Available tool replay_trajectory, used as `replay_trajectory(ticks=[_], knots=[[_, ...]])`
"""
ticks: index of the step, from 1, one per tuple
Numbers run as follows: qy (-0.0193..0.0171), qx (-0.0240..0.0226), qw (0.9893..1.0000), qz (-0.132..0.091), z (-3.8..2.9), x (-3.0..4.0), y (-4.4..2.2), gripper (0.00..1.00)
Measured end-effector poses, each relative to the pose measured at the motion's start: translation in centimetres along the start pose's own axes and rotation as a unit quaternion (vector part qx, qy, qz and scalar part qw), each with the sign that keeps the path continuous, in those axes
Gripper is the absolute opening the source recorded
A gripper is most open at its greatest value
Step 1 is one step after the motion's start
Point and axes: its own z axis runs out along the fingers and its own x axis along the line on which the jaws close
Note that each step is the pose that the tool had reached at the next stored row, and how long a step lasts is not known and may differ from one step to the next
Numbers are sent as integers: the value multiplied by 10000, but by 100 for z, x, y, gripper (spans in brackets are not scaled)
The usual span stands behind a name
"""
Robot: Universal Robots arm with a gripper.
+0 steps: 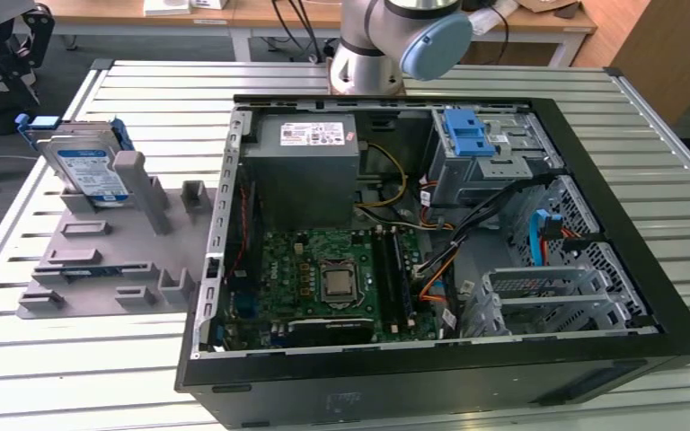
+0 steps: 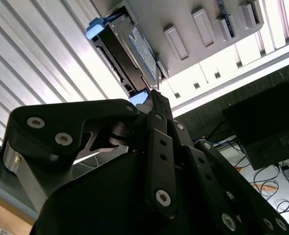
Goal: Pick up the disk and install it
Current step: 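Pick up the disk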
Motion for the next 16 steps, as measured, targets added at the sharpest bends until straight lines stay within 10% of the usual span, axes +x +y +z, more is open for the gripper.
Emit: replay_trajectory(ticks=[16], knots=[[6, -4, 9999, -140, 0, 0, 0, 11]])
